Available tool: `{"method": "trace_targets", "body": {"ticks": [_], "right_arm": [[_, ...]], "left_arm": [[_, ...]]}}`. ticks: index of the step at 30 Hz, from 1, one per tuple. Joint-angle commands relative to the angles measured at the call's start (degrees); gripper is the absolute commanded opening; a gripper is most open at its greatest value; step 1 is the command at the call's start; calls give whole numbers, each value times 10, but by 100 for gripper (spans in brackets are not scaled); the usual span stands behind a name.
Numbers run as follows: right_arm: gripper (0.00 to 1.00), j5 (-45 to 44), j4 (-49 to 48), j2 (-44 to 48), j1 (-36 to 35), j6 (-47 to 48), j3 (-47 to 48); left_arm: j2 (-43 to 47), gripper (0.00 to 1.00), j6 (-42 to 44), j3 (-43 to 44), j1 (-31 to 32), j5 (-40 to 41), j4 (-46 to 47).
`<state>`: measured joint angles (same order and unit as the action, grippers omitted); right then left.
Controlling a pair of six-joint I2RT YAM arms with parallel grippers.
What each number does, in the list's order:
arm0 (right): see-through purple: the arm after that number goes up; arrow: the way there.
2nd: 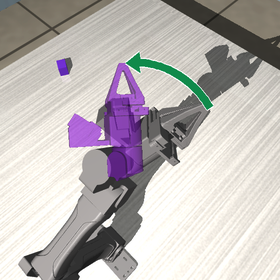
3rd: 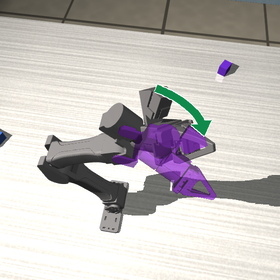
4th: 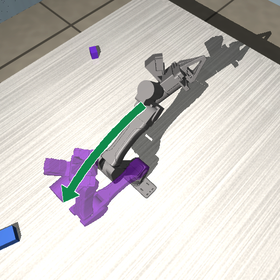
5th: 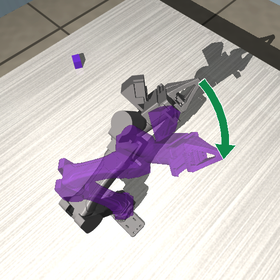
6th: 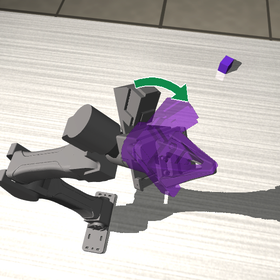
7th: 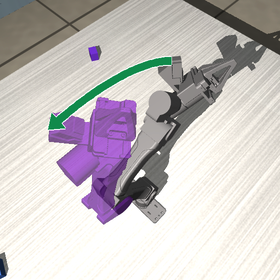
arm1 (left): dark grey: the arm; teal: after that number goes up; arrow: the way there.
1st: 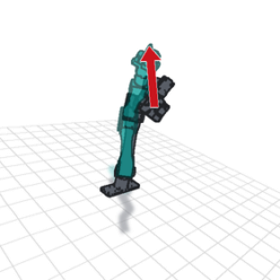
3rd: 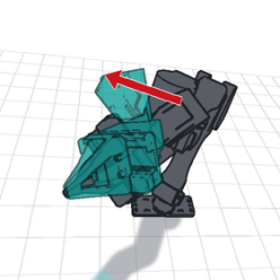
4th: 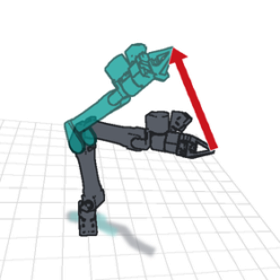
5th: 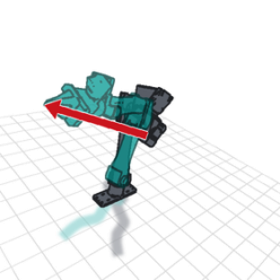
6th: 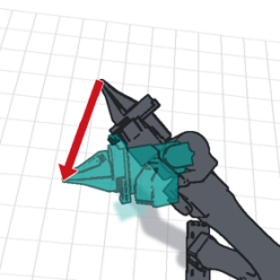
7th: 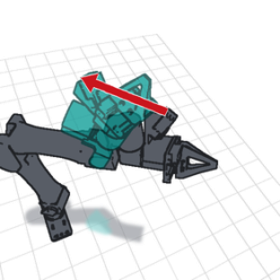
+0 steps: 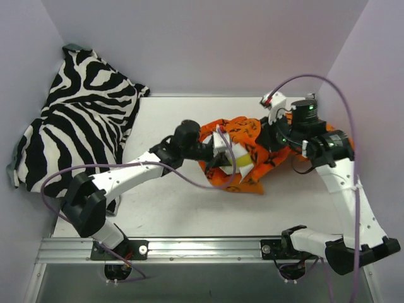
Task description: Put the pillow into the pillowcase
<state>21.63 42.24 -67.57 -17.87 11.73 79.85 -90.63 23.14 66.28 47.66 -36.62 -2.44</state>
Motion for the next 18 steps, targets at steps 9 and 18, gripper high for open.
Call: {"method": "trace_targets", "body": {"ticks": [9,18], "right_arm": [[0,62,70,-82,-24,-3,259],[76,127,71,-234,7,-63,289]], "left_arm": [[18,0,-822,-43,-208,-129,274],[-10,0,-764,-86,-314,-78,215]]}}
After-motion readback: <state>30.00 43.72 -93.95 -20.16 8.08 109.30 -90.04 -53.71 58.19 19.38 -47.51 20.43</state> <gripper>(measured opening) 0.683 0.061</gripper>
